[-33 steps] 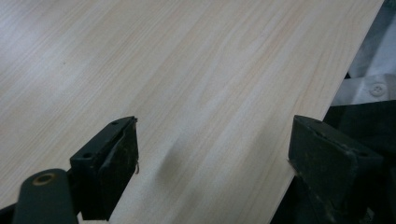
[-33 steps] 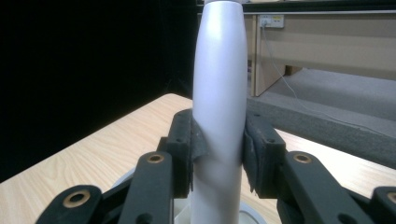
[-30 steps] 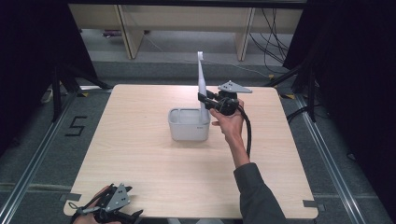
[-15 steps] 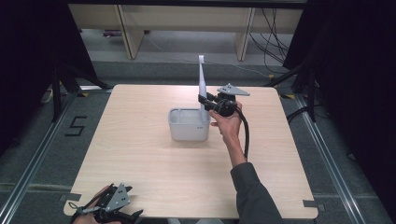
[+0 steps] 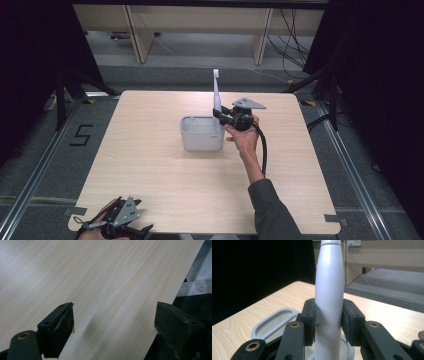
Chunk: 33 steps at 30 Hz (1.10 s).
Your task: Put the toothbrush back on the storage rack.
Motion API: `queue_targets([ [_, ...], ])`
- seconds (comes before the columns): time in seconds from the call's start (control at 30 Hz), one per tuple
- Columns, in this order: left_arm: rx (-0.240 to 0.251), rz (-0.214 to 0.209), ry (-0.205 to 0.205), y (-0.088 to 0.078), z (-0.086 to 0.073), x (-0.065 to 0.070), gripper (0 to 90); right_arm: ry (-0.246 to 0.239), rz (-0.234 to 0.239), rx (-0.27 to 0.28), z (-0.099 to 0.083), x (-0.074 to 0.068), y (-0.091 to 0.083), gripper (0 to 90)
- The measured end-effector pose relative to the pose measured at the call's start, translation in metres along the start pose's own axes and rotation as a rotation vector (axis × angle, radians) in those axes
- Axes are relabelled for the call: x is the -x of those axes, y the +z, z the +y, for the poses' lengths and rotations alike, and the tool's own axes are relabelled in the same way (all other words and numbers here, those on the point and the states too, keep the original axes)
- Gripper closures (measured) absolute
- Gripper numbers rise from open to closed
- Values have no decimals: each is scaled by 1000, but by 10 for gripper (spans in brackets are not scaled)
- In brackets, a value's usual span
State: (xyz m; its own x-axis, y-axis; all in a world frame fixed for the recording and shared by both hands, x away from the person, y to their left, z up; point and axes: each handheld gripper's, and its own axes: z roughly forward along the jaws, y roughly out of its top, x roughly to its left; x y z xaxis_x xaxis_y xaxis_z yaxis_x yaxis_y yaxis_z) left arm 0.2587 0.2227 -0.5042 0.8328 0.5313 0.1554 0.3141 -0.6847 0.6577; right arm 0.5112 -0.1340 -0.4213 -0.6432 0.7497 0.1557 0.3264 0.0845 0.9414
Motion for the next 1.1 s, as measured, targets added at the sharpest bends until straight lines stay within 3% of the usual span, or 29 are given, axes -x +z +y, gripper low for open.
queue_targets([
  [0.13,-7,-34,-6,1,0,0,158,-5,2,-15,-5,1,-1,663],
  [0.17,-4,-5,-10,1,0,1,158,2,3,-18,-7,1,-1,663],
  [0.23,-5,-7,7,1,0,0,158,14,0,-29,-9,0,-2,663],
  [0.27,-21,-6,23,0,0,-1,158,-5,-1,-30,-10,1,-1,663],
  [0.33,-9,23,20,0,0,-1,158,-2,-6,-35,-12,1,-2,663],
  [0.37,-8,8,18,-1,0,-1,158,-24,-5,-35,-14,3,-2,663],
  [0.53,-9,16,15,0,0,-1,158,-5,-2,-44,-16,2,-3,663],
  [0.57,-8,15,17,-1,0,-1,158,-35,-5,-28,-16,4,-2,663],
  [0.6,-2,10,12,0,0,0,158,-8,-12,-36,-17,2,-3,664],
  [0.8,-11,8,23,-1,0,-1,158,-21,-24,-58,-17,1,-4,664],
  [0.83,-20,10,27,-1,0,-1,158,-50,-35,-57,-18,1,-3,664],
  [0.9,-11,16,15,0,0,-1,158,-62,-37,-61,-18,2,-3,664],
  [1.0,-15,8,18,0,0,0,158,-58,-36,-67,-19,2,-2,664],
  [1.03,-14,12,16,0,0,-1,158,-34,-45,-85,-20,-1,-2,664],
  [1.1,-11,14,14,0,0,-1,158,-50,-44,-75,-20,0,-1,664],
])
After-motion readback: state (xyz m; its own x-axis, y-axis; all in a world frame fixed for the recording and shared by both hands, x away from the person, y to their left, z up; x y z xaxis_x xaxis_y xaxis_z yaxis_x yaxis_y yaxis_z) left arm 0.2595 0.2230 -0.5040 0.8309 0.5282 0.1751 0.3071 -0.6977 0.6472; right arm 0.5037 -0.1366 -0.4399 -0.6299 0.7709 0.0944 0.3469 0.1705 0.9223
